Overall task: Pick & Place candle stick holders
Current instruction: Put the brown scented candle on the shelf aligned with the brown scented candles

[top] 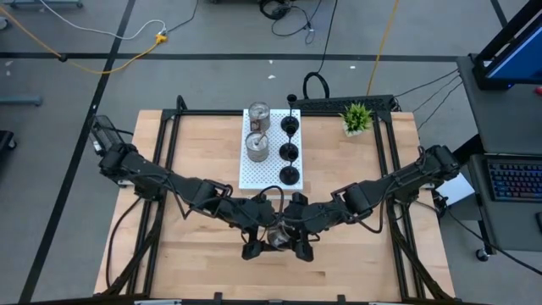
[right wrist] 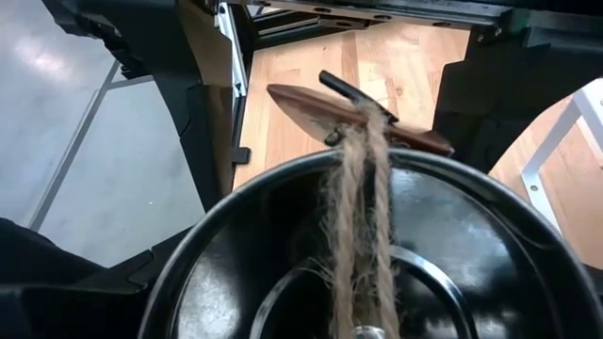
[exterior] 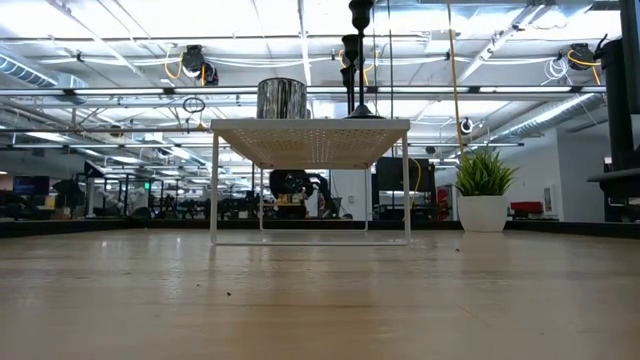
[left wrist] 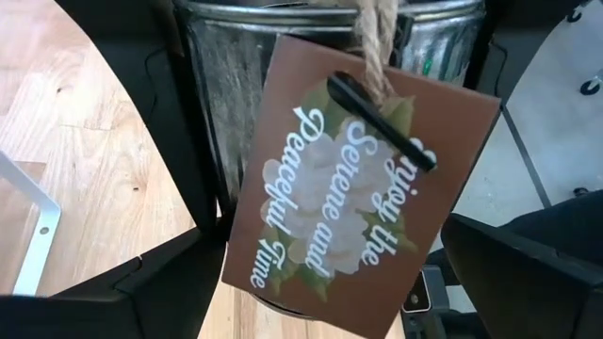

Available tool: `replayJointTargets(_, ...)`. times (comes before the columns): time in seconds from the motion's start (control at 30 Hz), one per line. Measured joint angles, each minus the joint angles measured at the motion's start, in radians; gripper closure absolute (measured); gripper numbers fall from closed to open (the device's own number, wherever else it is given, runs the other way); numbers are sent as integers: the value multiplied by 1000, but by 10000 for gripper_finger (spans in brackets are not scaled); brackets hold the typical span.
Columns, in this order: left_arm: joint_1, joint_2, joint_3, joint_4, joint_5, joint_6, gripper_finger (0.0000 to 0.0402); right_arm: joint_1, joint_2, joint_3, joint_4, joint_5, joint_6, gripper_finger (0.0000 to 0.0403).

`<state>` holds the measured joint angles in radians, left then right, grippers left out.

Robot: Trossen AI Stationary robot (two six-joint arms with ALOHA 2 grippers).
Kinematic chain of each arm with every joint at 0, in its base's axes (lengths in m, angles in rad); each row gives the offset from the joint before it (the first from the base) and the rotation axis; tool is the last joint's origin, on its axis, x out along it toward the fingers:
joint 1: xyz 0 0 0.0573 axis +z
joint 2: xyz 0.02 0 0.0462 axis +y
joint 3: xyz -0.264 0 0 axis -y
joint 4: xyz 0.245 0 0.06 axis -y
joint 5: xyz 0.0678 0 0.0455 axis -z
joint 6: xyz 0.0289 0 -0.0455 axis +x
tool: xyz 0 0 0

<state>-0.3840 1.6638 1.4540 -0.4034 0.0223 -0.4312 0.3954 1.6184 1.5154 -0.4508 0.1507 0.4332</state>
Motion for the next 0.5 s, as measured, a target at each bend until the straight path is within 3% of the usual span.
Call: replayJointTargets(0.5,11,0,0,-10,26,42,7,0,0,0,0,6,-4,59)
